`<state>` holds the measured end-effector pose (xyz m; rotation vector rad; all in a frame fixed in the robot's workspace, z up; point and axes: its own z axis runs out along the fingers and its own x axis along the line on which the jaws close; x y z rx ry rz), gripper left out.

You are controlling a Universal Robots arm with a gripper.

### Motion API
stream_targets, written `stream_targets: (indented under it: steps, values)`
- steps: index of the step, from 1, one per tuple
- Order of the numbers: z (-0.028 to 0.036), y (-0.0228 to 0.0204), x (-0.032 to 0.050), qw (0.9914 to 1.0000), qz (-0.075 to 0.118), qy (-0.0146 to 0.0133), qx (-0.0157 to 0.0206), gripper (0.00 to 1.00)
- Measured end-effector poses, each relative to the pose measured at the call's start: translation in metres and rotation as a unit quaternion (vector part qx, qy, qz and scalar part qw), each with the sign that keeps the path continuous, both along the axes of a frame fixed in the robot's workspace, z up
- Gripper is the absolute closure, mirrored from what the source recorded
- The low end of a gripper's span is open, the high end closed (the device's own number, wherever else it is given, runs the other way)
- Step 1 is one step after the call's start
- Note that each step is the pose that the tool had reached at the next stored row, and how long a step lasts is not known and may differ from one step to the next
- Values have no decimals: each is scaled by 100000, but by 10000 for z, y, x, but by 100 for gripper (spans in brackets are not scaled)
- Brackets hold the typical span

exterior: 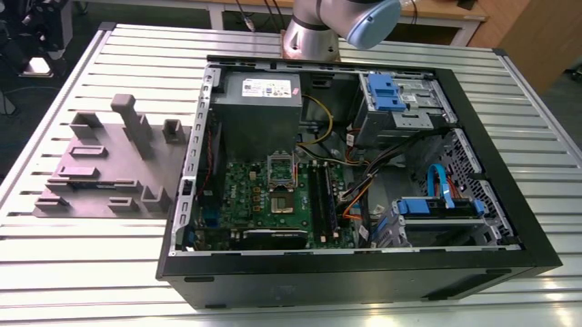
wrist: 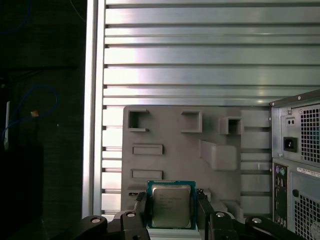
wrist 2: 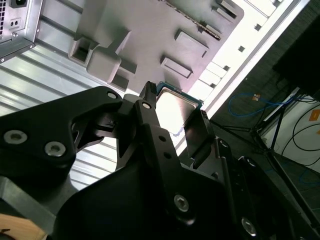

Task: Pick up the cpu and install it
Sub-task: 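Pick up the cpu and move it towards the insertion slot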

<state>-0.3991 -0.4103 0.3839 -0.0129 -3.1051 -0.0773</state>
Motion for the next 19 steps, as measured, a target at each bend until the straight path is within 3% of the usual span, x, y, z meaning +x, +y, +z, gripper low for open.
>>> stream_targets:
  steps: [19]
  values:
    - [0,0,48,100000,3,2,0,53]
